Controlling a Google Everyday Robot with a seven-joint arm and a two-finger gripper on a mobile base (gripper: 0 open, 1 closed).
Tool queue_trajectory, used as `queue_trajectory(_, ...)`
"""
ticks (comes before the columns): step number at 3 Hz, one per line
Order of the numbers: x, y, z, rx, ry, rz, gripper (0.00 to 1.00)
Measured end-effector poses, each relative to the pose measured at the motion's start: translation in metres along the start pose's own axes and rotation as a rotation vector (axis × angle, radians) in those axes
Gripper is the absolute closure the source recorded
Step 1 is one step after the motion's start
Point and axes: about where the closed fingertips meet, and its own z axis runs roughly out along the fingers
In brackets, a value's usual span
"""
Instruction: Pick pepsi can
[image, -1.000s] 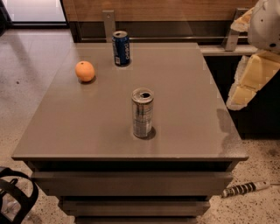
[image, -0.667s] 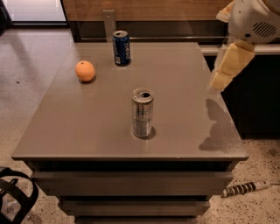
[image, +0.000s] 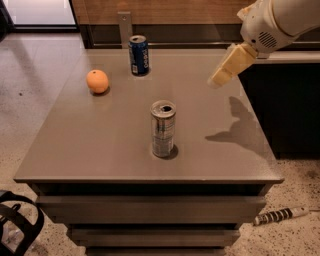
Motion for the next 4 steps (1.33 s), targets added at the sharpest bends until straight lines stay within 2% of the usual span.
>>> queue_trajectory(1,-0.01,-0.029,0.036,0.032,-0.141,0.08,0.0)
queue_trajectory(2,-0.032,-0.041,0.07,0.003,-0.269,0.127,0.0)
queue_trajectory(3,-0.032,-0.041,0.07,0.003,-0.27,0.127,0.0)
queue_trajectory(4,-0.036,-0.032,0.091,-0.012,-0.282,0.137,0.0)
